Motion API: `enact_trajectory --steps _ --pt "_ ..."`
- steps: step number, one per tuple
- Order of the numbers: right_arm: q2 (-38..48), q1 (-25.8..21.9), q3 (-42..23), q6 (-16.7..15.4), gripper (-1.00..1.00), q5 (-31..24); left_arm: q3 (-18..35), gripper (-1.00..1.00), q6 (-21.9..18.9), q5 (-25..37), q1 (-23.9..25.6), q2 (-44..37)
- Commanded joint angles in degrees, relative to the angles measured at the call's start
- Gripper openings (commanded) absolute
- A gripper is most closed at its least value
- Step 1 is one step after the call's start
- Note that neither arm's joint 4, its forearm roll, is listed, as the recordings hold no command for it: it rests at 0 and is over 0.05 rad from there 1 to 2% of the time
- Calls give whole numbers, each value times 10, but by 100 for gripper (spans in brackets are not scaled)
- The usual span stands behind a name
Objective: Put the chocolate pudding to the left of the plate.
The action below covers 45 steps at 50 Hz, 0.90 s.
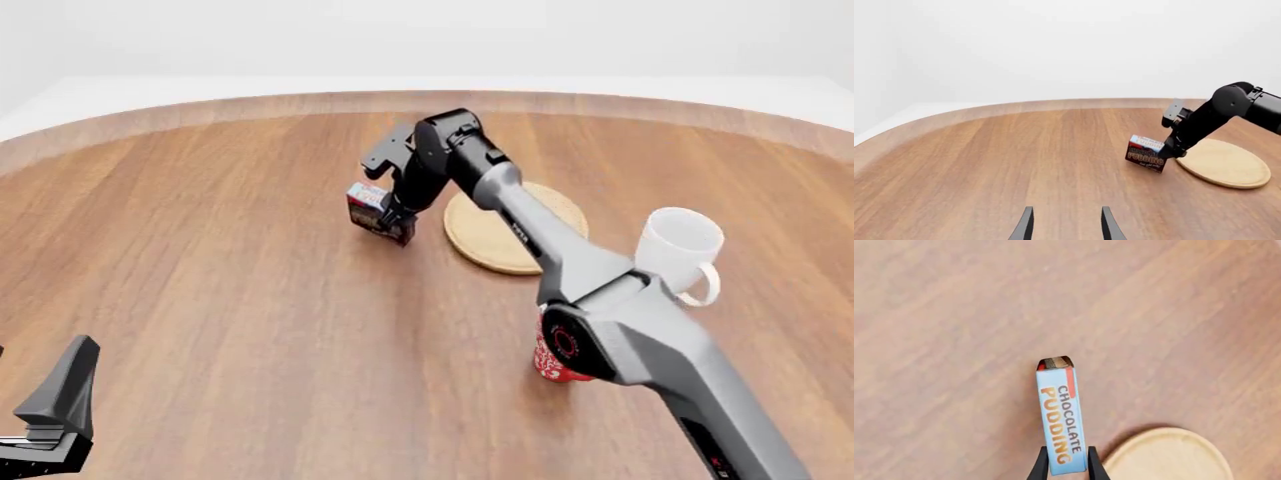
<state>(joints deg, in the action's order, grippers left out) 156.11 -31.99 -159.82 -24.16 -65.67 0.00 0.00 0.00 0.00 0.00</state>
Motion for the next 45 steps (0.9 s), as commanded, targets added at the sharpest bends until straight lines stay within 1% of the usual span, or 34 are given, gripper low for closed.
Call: enact_trajectory --steps 1,13,16,17,19,21,23,42,43,44,45 --pt "14 -1 -22 6 -100 -11 0 100 0 0 0 0" --pt "19 4 -22 0 -100 -6 0 100 0 0 0 0" --pt "22 14 -23 -4 -100 -4 0 100 0 0 0 0" --pt "22 14 -22 -6 100 -5 0 100 0 0 0 0" --pt "20 18 -23 2 100 -4 0 100 0 0 0 0" --pt "12 20 -23 2 100 -4 0 100 0 0 0 0" --pt "7 30 -24 -3 100 5 0 100 0 0 0 0" --pt "-39 32 -15 -5 100 -6 0 100 0 0 0 0" --pt "-47 32 -5 -3 100 -2 0 100 0 0 0 0" --pt "-65 32 27 -2 100 15 0 100 0 0 0 0" --pt "-102 30 99 -1 100 52 0 100 0 0 0 0"
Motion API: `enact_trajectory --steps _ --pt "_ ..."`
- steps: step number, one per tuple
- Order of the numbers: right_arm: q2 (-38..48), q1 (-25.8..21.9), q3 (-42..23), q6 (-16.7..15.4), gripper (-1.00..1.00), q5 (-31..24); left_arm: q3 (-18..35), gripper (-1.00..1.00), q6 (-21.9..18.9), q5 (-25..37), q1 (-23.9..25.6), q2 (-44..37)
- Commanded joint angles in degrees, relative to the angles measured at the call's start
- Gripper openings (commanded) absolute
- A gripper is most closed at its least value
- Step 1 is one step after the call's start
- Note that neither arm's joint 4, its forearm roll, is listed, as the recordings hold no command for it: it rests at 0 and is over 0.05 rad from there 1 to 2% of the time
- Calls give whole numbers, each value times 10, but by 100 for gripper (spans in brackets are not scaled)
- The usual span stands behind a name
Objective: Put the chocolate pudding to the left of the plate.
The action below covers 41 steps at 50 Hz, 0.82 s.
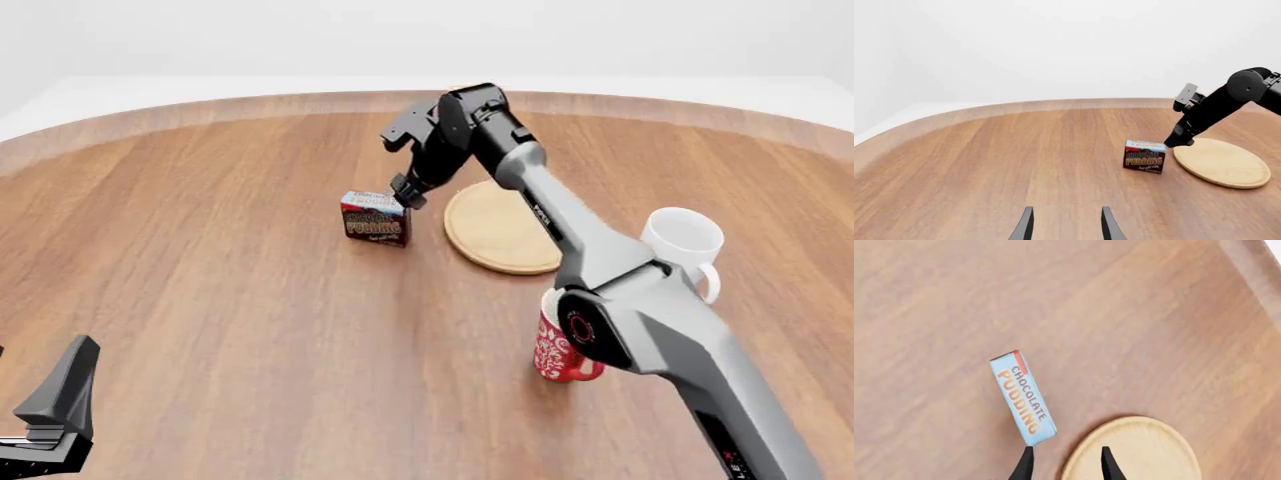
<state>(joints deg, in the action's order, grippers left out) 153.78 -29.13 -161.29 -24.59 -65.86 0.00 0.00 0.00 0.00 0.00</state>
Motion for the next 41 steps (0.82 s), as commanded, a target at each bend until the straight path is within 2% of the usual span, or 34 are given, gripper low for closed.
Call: enact_trajectory --steps 1,2,6,18,20,32,41 --pt "-106 0 167 5 100 82 0 100 0 0 0 0" --pt "-137 -4 222 9 100 111 0 100 0 0 0 0" --pt "-185 -11 306 16 100 155 0 100 0 0 0 0" --pt "-277 -25 430 29 100 212 0 100 0 0 0 0" --pt "-304 -30 468 34 100 228 0 100 0 0 0 0" --pt "-350 -45 537 52 100 273 0 100 0 0 0 0" --pt "-349 -58 531 74 100 311 0 100 0 0 0 0"
